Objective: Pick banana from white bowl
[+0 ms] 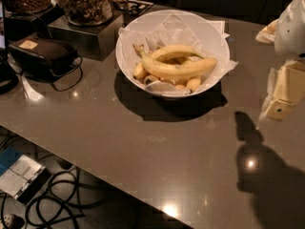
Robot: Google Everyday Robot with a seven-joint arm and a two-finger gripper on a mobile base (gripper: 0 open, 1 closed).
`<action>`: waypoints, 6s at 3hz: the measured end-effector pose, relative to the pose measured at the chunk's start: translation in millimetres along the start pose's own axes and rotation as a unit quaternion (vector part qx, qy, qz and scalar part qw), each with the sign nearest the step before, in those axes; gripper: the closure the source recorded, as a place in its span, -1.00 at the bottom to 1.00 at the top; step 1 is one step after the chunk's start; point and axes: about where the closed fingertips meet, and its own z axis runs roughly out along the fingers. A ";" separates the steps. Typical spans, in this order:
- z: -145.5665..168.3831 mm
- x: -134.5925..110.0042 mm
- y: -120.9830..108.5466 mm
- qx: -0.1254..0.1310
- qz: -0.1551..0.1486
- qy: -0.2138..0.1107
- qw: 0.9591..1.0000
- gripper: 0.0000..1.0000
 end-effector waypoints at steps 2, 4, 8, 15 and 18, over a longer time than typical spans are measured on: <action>-3.2 -19.8 -7.6 -0.008 -0.015 -0.006 1.000 -1.00; 14.5 -72.0 -36.0 -0.037 -0.074 -0.005 0.997 -1.00; 48.7 -104.9 -74.8 -0.076 -0.055 -0.039 0.995 -0.53; 122.2 -120.6 -79.0 -0.151 -0.041 -0.022 0.988 -0.14; 140.2 -118.1 -76.4 -0.170 -0.039 -0.017 0.984 -0.18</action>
Offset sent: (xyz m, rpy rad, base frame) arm 0.0235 0.0385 0.0179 0.0102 0.0483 0.0894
